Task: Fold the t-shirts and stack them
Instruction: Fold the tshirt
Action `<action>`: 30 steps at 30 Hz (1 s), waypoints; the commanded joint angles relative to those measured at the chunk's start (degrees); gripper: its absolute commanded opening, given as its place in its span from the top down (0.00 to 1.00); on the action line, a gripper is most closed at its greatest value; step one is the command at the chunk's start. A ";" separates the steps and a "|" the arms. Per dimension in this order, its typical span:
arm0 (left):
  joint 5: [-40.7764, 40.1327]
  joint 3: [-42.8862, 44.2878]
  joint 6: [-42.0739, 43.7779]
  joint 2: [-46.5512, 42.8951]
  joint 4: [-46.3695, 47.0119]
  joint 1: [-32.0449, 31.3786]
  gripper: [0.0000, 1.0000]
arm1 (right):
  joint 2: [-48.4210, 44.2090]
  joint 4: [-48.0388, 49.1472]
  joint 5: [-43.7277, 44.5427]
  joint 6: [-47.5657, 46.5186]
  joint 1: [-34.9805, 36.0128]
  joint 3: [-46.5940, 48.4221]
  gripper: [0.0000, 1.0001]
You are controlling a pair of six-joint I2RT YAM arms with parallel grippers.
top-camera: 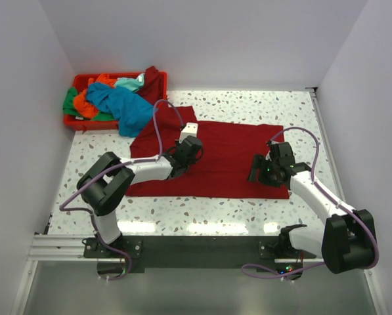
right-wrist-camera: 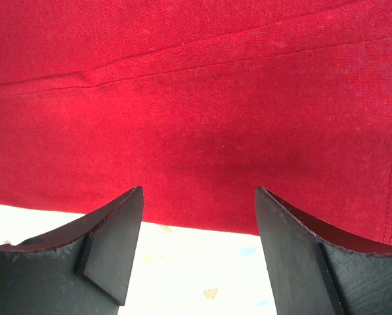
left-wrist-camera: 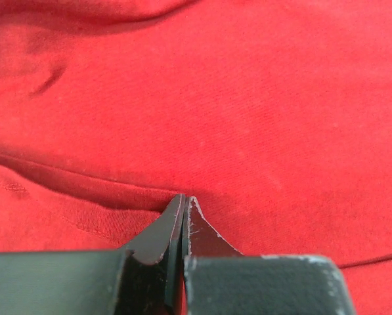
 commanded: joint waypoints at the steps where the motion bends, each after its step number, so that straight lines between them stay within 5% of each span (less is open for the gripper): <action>1: -0.79 2.94 1.08 1.15 1.91 -0.11 1.00 | -0.11 0.18 1.06 -0.63 0.29 2.08 0.28; 6: -1.23 3.74 0.47 1.68 1.11 -0.11 1.00 | -0.03 0.00 1.50 -0.72 0.29 2.25 0.28; 10: -1.49 3.83 0.20 1.50 1.29 -0.11 0.84 | -0.11 0.00 1.59 -0.72 0.21 2.25 0.27; 14: -1.14 4.70 0.55 1.06 1.64 -0.11 0.61 | -0.11 -0.09 1.85 -0.81 0.21 2.16 0.27; 19: 1.76 4.62 1.96 -1.83 4.01 -0.11 0.21 | -0.11 -0.79 1.77 -1.25 0.29 3.04 0.27; 30: 5.53 -14.79 -0.85 -15.80 14.11 5.15 0.05 | 3.83 4.83 -0.61 0.07 0.82 7.26 0.27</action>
